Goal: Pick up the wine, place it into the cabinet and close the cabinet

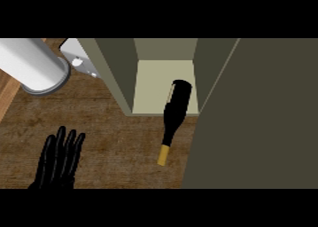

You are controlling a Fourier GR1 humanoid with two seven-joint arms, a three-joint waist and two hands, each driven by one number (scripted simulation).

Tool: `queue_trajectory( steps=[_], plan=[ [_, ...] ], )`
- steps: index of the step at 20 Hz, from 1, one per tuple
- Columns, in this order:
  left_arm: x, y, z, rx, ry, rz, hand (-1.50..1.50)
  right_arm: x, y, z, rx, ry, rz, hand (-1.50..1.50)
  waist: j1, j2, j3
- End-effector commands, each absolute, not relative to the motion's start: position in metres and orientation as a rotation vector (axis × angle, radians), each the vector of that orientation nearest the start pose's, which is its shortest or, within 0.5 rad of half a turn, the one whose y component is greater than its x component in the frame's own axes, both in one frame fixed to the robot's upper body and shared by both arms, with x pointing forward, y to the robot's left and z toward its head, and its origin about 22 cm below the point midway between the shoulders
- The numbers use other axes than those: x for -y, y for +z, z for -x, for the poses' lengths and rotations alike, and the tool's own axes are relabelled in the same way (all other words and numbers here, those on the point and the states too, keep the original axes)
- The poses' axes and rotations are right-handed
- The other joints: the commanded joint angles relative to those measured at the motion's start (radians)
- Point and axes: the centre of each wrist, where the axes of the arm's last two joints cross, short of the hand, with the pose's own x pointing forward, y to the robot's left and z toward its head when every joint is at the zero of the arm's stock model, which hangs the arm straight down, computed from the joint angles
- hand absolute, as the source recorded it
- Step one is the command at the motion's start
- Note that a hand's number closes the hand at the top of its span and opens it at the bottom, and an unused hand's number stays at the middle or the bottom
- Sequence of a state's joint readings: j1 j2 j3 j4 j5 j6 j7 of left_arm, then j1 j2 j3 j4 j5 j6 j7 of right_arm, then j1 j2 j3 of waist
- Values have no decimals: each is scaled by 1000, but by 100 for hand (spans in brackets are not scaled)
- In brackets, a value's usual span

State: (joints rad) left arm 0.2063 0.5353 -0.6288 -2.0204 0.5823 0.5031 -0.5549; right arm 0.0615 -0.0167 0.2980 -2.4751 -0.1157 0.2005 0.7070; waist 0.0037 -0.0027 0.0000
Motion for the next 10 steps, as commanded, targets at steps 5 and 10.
queue_trajectory(
  steps=[5,10],
  plan=[
    [-246,59,-142,1954,170,240,-150,170,191,-105,1612,505,-620,150,2,-2,-1],
    [-266,84,-145,1965,191,217,-150,157,199,-88,1633,655,-667,150,-3,-5,-1]
  ],
)
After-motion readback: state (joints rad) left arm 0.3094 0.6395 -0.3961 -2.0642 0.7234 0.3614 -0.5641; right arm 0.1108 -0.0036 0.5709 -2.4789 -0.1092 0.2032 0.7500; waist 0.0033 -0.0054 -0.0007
